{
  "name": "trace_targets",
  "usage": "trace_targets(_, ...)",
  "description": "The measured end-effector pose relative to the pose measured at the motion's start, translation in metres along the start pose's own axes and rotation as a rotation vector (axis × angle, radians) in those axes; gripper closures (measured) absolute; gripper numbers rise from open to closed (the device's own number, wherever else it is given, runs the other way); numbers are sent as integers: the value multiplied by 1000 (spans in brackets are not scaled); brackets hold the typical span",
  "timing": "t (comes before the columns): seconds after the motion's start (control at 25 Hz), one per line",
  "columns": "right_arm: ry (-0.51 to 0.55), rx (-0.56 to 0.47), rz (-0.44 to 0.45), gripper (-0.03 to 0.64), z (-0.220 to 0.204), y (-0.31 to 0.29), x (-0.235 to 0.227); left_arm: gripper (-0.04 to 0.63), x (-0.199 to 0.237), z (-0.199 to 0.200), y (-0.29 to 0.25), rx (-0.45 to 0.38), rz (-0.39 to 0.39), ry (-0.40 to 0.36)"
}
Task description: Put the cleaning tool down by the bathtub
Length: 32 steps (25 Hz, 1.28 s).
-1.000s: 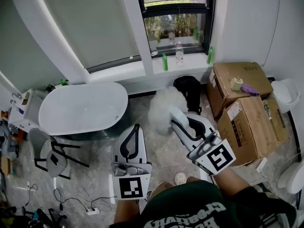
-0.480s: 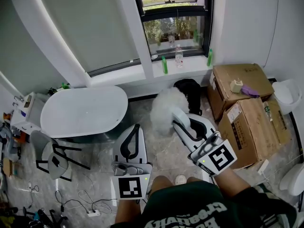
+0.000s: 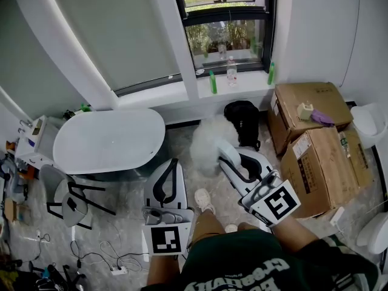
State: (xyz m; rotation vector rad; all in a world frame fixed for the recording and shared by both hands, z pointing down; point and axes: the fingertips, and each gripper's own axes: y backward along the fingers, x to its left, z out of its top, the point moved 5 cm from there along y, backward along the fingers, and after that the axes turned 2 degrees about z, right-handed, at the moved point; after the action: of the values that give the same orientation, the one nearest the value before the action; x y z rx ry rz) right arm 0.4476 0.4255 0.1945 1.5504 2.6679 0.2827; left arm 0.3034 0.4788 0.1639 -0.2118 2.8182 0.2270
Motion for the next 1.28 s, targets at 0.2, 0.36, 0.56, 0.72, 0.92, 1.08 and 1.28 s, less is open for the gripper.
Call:
trace_targets(0.2, 14, -20, 10, 523, -6, -12, -5, 586, 6, -11, -8, -5, -2, -29)
trace_targets(0.36, 30, -7, -5, 523, -20, -28, -15, 586, 19, -25, -26, -26, 10, -16)
trace_targets(0.56, 46, -4, -16, 523, -32, -55, -33, 586, 39, -40, -58, -64, 15, 11)
trace_targets(0.72, 64, -1, -39, 523, -39, -80, -51, 586, 57, -50, -87, -99, 18, 14)
trace_targets(0.92, 54, 13, -33, 523, -46, -119, -71, 586, 85, -62, -122, -93, -1, 29)
trace_targets(1.08, 41, 42, -45, 523, -54, -151, -89, 586, 111, -76, -152, -79, -8, 22)
trace_targets(1.28, 21, 84, -58, 523, -65, -184, -108, 586, 139, -98, -194, -58, -17, 32)
